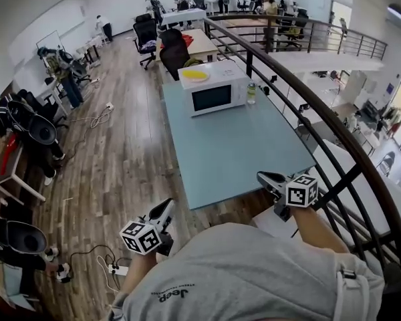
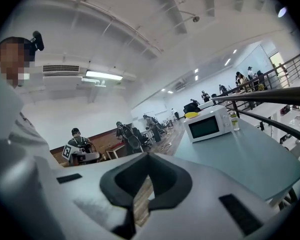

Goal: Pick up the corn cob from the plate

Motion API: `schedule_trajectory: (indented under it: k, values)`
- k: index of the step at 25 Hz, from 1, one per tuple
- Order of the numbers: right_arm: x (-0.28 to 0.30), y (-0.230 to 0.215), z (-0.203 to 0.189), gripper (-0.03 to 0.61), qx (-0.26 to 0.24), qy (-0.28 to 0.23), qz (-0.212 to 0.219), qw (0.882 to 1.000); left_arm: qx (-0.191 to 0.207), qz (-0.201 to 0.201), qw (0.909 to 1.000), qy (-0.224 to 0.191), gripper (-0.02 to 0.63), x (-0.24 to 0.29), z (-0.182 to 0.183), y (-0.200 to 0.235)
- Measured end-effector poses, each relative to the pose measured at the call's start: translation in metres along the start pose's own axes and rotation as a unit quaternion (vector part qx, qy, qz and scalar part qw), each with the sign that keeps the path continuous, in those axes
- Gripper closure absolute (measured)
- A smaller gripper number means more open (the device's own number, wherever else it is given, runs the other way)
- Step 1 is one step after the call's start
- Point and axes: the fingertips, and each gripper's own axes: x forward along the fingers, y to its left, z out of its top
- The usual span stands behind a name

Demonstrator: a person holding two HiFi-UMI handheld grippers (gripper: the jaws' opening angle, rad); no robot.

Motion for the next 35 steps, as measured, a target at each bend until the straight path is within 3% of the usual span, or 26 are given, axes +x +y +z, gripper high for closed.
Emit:
schedule_trajectory:
  k: [8, 18, 27, 35]
  values:
    - [0.066, 0.024, 0.002, 0.563, -0.004, 0.005, -0.012, 1.000, -0.011, -0.009, 0.9999, -0.004, 0.581, -0.023, 0.015, 0.067]
    - [0.107, 0.025, 0.000, 0.563, -0.017, 0.037, -0.011, 0.999, -0.040, 0.008, 0.9990, -0.018, 0.581, -0.038, 0.002, 0.106]
    - [0.169, 0.004, 0.016, 0.563, -0.024, 0.059, 0.050, 0.997, -0.050, 0.080, 0.9950, -0.033, 0.581, -0.045, 0.008, 0.135]
    - [0.236, -0.082, 0.069, 0.563, -0.028, 0.062, 0.116, 0.991, -0.059, 0.162, 0.9829, -0.064, 0.581, 0.020, 0.039, 0.165]
